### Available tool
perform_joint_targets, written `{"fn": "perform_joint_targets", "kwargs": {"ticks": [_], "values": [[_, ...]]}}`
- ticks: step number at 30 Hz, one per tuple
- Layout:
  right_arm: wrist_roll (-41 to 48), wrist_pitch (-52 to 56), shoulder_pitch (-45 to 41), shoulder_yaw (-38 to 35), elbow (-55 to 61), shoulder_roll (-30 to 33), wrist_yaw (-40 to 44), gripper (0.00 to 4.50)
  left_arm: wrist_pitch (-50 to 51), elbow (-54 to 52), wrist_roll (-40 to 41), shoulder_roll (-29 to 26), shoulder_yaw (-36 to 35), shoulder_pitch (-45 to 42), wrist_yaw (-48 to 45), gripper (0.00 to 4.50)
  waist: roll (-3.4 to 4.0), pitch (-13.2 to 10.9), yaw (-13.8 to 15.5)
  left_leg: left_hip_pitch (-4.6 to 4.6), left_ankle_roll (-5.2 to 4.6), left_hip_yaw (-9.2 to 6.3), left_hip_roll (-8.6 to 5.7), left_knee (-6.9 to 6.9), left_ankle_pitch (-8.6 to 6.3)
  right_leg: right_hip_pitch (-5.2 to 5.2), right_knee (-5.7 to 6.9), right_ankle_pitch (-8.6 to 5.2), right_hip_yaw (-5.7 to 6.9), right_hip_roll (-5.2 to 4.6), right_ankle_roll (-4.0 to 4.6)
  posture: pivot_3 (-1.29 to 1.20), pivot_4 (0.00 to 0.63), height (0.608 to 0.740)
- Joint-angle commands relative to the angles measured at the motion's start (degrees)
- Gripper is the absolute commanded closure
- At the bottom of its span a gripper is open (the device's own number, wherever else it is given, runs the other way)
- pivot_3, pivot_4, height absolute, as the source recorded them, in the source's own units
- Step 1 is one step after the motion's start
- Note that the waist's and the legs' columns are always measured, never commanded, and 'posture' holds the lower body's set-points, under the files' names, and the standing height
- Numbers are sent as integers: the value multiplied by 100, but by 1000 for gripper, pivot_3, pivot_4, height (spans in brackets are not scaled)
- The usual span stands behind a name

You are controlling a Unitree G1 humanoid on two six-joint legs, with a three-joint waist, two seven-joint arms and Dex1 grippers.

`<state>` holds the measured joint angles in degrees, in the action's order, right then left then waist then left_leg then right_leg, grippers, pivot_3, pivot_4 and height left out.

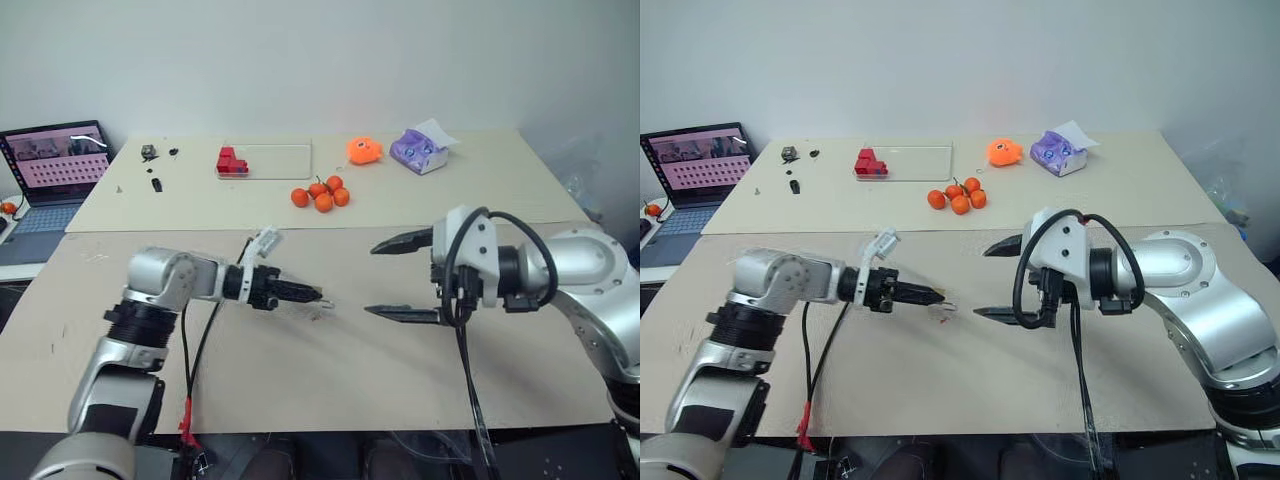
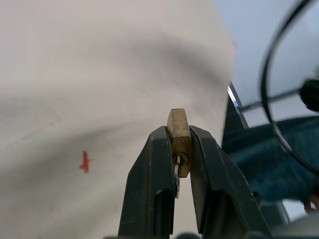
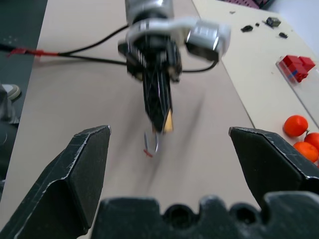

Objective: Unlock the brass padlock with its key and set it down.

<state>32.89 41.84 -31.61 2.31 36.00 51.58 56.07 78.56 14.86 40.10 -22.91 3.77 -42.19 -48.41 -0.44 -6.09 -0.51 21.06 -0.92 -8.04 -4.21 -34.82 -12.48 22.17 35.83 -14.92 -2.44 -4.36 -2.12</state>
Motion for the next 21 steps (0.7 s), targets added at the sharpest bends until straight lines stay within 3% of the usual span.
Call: {"fn": "perform_joint_targets", "kwargs": {"ticks": [1, 5, 13, 21], "values": [[124, 124, -141, -154, 173, 38, -117, 14, 244, 64, -50, 326, -326, -28, 552, 4479, -1, 0, -1, 1, 0, 0, 0, 1, 0, 1, -1, 0, 0, 0, 0, 0, 150, 740], [114, 165, -125, -133, 225, 50, -199, 14, 445, 442, -162, 790, -814, -99, 1248, 4479, 0, 1, -22, 0, -1, 1, 1, 4, -1, 3, -1, 0, -9, -2, 1, 0, 150, 740], [134, 256, -128, -95, 299, 3, -378, 14, 674, 242, -160, 1457, -1125, 195, 1931, 4479, 0, 2, 1, 0, 3, 2, 0, 0, -2, -1, 1, 2, -10, -6, 0, 0, 150, 740], [176, 291, -147, -70, 310, 15, -435, 0, 705, 245, -157, 1392, -1324, 212, 2090, 4479, -1, 2, 1, -1, 5, 5, 1, 3, -4, 0, 1, 2, -11, -5, 0, 0, 150, 740]]}}
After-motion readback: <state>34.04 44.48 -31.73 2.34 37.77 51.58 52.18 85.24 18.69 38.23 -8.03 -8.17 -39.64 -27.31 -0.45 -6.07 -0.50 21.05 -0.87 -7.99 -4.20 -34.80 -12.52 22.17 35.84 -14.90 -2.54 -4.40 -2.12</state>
